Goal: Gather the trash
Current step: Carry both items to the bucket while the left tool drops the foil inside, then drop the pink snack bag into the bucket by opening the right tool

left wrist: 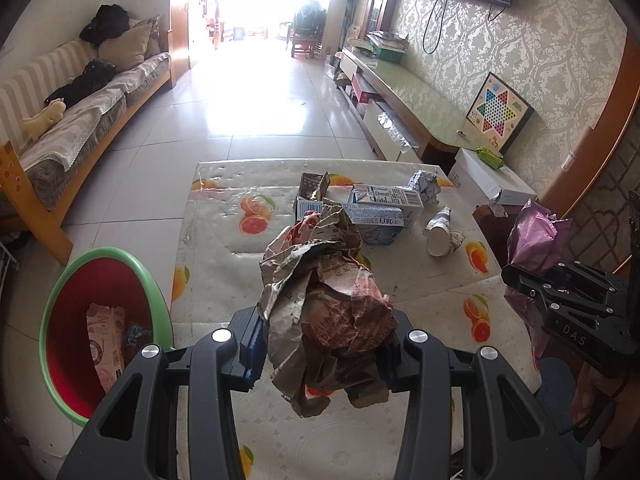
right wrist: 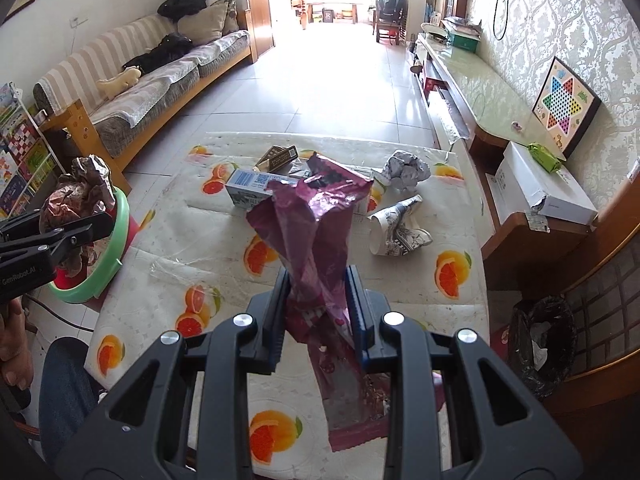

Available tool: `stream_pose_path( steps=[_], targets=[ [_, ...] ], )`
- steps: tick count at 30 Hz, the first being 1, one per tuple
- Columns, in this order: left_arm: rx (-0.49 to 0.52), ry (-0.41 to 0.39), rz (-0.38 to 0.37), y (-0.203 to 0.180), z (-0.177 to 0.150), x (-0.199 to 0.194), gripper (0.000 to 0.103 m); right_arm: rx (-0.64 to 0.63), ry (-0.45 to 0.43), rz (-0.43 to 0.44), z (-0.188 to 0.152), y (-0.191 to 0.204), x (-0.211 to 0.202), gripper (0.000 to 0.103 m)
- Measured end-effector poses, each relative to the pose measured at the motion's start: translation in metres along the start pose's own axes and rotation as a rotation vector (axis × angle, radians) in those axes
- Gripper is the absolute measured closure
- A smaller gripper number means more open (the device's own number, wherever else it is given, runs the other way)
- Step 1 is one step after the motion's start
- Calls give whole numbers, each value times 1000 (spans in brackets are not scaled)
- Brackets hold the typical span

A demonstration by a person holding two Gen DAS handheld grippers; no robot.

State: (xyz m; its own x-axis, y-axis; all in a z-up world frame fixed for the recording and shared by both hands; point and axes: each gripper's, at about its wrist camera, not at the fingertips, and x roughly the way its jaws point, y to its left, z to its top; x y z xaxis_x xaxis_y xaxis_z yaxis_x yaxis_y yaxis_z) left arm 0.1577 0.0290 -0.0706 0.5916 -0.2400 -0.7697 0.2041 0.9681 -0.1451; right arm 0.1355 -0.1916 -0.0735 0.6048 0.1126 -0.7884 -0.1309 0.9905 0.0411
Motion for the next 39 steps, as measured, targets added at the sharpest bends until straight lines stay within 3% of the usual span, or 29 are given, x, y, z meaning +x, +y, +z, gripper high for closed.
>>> stream_pose_path(
  steps=[12, 20, 28, 31, 34, 39],
  targets=[
    [-76, -46, 53, 61, -11, -37, 62, -82, -30, 54, 13, 67, -12, 76],
    [-207, -29, 169, 154, -23, -39, 61, -171, -28, 127, 30, 133, 2, 76],
    [-311, 10, 209, 224, -42, -31, 60, -255, -4, 191, 41, 195, 22, 76],
    [-326, 19, 202, 236, -46, -29, 53, -276, 8, 221, 45, 218, 31, 76],
    [-335, 8, 207, 241, -49, -31, 31, -301, 10, 241, 48, 238, 37, 76],
    [-381, -13, 208, 254, -57, -39, 18, -327, 30, 277, 52, 268, 52, 76]
  ],
)
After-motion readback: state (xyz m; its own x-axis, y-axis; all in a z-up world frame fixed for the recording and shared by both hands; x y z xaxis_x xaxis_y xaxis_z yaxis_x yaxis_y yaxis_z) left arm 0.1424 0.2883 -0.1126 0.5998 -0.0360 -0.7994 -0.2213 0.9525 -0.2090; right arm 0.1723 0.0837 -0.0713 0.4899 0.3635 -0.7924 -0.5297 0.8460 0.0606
